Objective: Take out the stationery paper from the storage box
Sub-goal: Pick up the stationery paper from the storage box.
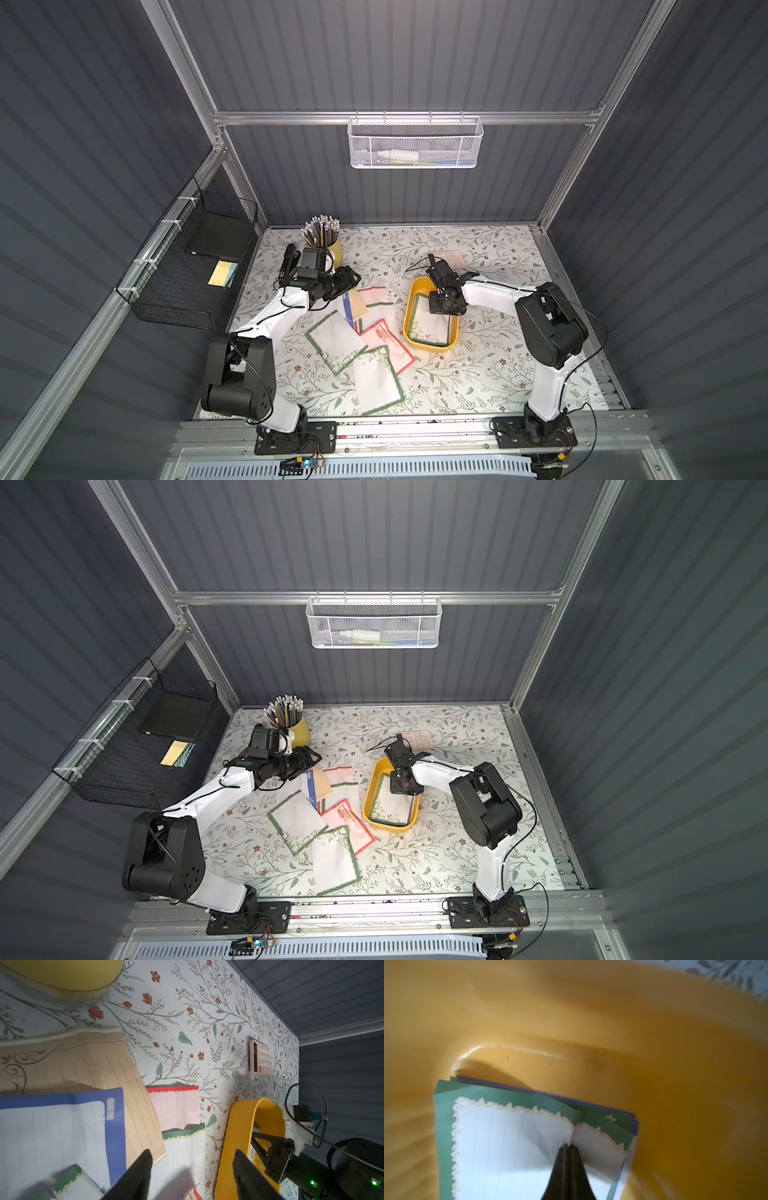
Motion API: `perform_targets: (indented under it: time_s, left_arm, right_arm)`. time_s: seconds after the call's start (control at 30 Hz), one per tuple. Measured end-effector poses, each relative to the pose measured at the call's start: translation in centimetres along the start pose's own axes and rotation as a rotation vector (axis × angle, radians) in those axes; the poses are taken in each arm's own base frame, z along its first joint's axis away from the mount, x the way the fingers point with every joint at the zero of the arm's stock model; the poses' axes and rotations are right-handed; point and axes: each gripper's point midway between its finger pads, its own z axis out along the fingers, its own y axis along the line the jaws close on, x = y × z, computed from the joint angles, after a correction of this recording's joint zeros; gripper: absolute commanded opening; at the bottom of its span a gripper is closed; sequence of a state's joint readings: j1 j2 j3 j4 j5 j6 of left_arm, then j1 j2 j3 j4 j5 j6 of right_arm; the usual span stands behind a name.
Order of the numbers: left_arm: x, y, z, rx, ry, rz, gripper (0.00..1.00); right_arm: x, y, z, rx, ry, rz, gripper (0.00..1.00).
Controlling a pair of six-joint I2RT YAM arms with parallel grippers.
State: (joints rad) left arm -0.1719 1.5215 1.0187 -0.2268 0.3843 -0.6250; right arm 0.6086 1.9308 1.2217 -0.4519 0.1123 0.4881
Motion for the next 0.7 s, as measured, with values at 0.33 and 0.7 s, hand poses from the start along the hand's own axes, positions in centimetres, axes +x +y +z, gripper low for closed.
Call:
perform_targets:
  time_s: [0.33, 0.7]
  left_arm:
    - [0.2, 0.3, 0.3, -0.006, 0.008, -0.005, 0.65]
    - [0.4, -0.2, 0.3, 0.023, 0.026, 0.000, 0.65]
  right_arm:
    - [-0.3, 0.2, -1.8, 0.020, 0.028, -0.032, 0.00]
    - [-4.7, 1.6, -8.8, -0.043, -0.127, -0.039, 0.00]
